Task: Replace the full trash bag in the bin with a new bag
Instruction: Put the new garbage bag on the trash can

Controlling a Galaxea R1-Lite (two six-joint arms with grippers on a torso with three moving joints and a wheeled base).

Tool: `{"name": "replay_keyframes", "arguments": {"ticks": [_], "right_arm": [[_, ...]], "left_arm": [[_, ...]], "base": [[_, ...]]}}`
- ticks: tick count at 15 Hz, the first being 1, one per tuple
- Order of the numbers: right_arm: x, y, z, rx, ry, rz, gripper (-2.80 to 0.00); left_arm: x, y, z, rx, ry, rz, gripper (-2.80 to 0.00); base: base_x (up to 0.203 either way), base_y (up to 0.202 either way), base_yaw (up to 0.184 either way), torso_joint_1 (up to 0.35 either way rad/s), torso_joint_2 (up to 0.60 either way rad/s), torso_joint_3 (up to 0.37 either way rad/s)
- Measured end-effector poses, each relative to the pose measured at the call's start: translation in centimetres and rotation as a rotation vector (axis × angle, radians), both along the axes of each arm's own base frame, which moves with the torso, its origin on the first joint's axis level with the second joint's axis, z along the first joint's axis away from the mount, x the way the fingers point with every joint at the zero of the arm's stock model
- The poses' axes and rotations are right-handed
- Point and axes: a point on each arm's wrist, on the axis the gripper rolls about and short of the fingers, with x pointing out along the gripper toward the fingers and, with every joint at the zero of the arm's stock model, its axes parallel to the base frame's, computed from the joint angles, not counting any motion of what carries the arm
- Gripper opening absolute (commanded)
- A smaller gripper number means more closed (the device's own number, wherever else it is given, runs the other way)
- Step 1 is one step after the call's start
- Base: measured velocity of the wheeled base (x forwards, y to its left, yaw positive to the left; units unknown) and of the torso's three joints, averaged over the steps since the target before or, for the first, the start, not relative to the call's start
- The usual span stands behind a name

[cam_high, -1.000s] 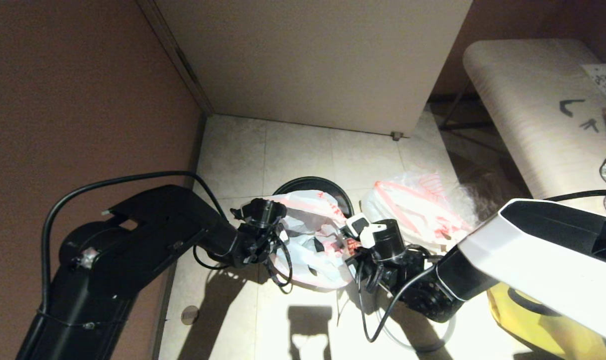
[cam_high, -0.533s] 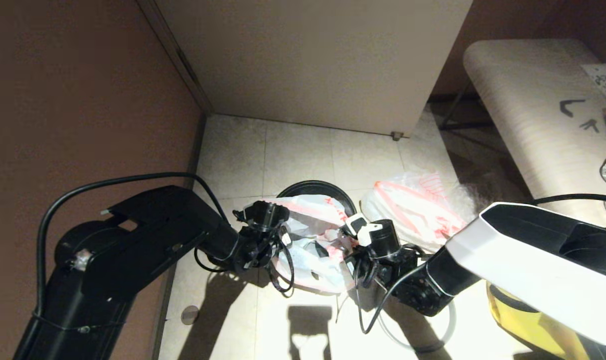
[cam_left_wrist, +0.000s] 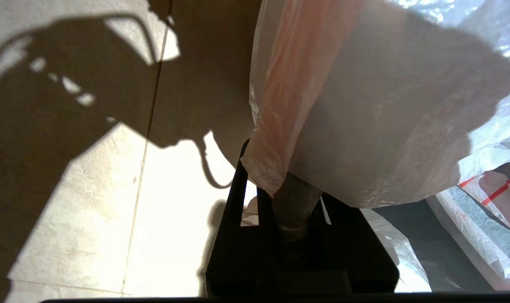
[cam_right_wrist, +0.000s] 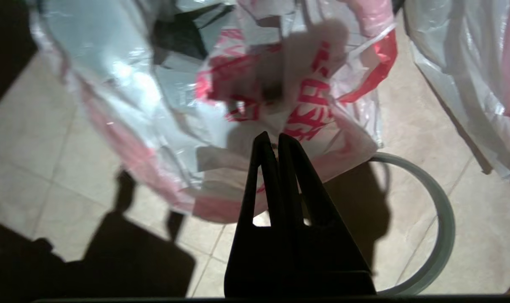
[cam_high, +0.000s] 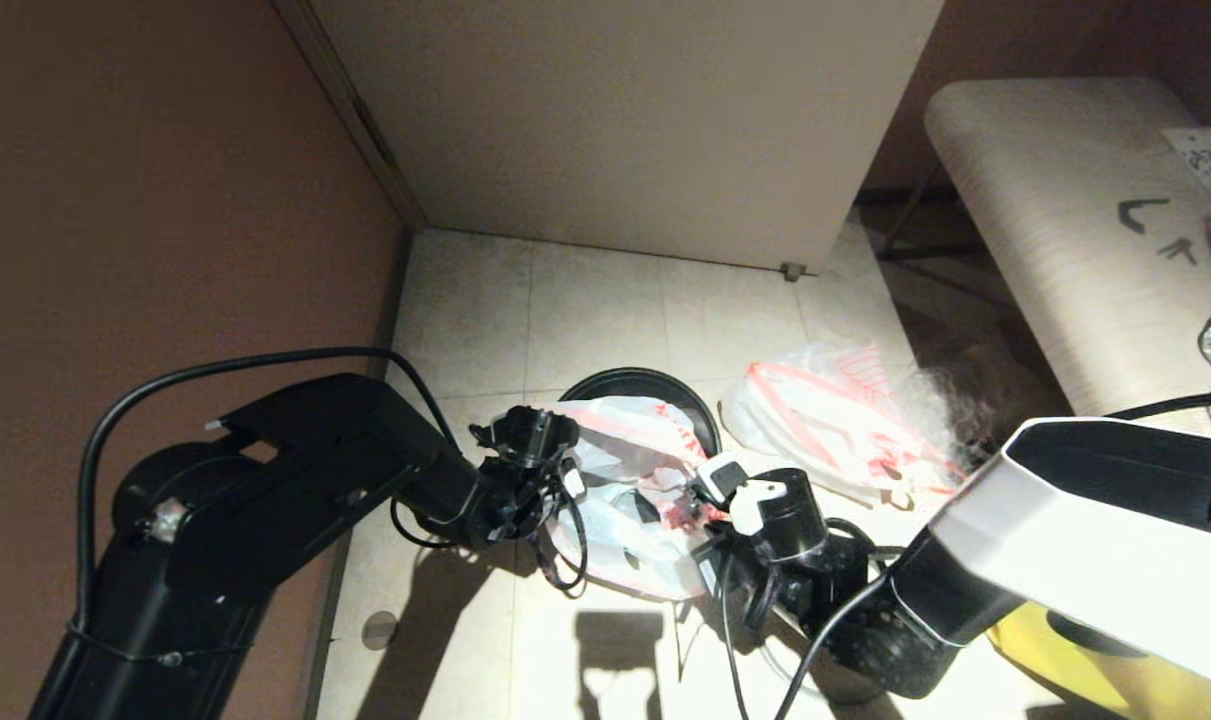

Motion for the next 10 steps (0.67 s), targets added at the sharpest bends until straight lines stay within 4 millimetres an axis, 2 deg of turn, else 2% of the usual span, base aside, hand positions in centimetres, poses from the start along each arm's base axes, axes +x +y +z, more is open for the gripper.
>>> {"name": "replay_keyframes", "arguments": {"ticks": [3,7,10], "right_arm": [[-0.7,0.9,0.3,0.015,-0.002,0.037,-2.80],[1.2,2.5,0.1,0.040,-0.043,0.039,-2.80],[2.2,2.0,-0.2,0.009,-0.030,0.024,-2.80]], "left_arm": [[-0.2,-0.2,-0.1,0.001,0.006,-0.011,-2.80],[-0.2,0.3,-0.3,-0.015,0.058,-0.062,-2.80],[0.0,0.9,-0.3,-0.037,0.070,-0.079,-2.80]], "base": [[0.000,0.000,0.000,0.000,0.00,0.000],[0.000,0.000,0.000,0.000,0.00,0.000],[0.000,0.000,0.000,0.000,0.00,0.000]]}}
